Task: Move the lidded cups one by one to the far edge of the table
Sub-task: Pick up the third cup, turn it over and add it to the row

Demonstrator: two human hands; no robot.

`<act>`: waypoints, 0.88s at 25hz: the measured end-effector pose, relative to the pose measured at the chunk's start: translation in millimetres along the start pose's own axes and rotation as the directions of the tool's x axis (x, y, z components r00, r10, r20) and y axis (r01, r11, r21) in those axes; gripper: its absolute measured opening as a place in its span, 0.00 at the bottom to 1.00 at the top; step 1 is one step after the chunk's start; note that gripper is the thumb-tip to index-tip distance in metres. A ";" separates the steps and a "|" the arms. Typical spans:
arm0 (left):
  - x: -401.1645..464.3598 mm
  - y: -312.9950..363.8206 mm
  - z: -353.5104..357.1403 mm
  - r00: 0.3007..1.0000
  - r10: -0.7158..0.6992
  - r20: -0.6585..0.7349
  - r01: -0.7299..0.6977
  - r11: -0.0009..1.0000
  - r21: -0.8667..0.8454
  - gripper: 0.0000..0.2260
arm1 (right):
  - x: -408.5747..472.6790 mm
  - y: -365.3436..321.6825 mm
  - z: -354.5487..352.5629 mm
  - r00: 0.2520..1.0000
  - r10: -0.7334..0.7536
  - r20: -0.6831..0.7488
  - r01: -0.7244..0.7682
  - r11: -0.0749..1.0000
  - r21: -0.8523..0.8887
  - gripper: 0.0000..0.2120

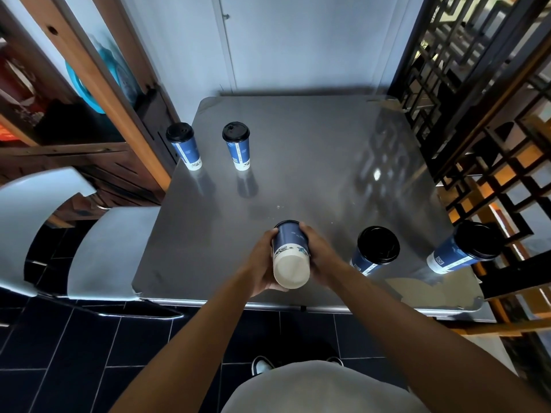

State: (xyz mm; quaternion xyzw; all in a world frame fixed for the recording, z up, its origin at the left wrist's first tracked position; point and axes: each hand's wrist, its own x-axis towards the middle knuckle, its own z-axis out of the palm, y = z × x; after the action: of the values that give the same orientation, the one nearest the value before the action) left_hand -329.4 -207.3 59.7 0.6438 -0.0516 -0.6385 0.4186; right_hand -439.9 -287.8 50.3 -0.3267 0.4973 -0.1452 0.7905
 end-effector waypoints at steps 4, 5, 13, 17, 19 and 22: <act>-3.5 -0.4 -7.2 0.998 0.020 0.065 -0.027 0.994 0.110 0.30 | 1.5 -5.5 -1.3 0.998 -0.040 -0.045 0.026 0.964 -0.263 0.15; -2.8 -0.7 -6.1 0.996 0.027 0.083 -0.034 0.995 0.095 0.32 | 2.0 -6.0 -0.7 0.997 -0.040 -0.063 0.020 0.956 -0.291 0.15; -2.2 -4.8 0.5 0.990 0.016 0.138 0.010 0.982 -0.188 0.28 | 7.0 1.9 -0.8 0.994 0.000 -0.112 -0.016 0.989 -0.145 0.19; -2.7 -4.5 -2.0 0.989 0.007 0.150 0.009 0.995 -0.104 0.30 | 5.2 0.0 -1.0 0.994 -0.023 -0.109 0.005 0.987 -0.160 0.18; -3.5 -1.3 -9.8 0.989 -0.015 0.146 0.011 1.000 0.027 0.30 | 2.7 -2.1 -3.4 0.995 -0.016 -0.094 -0.003 0.980 -0.198 0.18; -5.6 5.1 -15.3 0.991 -0.047 0.125 0.026 0.986 0.168 0.31 | 1.4 -5.1 -9.3 0.998 -0.040 -0.055 0.018 0.938 -0.347 0.21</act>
State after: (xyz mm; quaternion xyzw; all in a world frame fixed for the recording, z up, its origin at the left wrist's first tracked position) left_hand -314.7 -200.0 64.6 0.6348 -0.1195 -0.6796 0.3477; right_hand -446.9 -295.9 50.0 -0.4634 0.5340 -0.0770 0.7030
